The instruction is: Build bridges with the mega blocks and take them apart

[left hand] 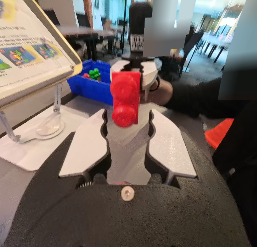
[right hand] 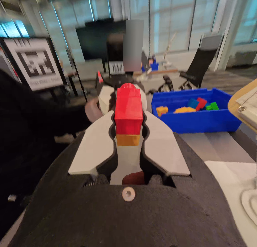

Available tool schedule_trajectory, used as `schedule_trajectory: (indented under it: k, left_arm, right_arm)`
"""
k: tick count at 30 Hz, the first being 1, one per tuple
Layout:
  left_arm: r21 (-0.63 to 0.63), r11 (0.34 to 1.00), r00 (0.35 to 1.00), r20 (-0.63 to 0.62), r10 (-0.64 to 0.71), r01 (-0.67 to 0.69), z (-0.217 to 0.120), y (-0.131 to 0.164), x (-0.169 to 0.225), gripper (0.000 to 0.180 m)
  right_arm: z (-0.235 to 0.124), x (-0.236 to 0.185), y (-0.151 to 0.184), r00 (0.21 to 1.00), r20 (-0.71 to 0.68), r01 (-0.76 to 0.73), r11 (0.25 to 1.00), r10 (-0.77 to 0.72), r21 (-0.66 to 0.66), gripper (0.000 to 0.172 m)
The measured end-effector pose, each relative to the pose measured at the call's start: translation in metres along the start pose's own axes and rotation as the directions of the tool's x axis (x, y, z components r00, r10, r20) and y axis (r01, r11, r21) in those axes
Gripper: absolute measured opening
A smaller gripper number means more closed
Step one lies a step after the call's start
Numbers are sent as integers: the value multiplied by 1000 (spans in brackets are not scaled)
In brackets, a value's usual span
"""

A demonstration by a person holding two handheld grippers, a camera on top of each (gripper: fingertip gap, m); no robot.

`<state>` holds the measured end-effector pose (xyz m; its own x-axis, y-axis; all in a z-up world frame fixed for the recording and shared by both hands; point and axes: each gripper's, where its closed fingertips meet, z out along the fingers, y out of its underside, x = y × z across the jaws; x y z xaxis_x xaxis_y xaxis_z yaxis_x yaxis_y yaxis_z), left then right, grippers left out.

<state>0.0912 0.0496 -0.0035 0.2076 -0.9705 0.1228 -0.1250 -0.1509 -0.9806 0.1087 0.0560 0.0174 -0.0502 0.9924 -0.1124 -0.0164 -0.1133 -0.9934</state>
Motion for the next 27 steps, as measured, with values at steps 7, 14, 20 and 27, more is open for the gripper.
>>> schedule_trajectory:
  k: [7, 14, 20, 27]
  left_arm:
    - [195, 978, 997, -33, -67, 72, 14, -4, 0, 36]
    - [126, 991, 999, -19, -43, 45, 12, 1, -2, 36]
    - [-242, 967, 996, 15, 90, -84, 13, 30, 2, 36]
    - [-474, 865, 977, 43, 211, -166, 17, 51, -3, 36]
  right_arm:
    - [-3, 2, -10, 998, 19, -63, 973, 60, 222, 35]
    - [-1, 4, -1, 1000, 17, -28, 992, 26, 119, 36]
    - [-1, -1, 14, 976, -24, 211, 967, -216, -147, 46]
    - [-4, -7, 35, 953, 24, 289, 874, -304, -391, 48]
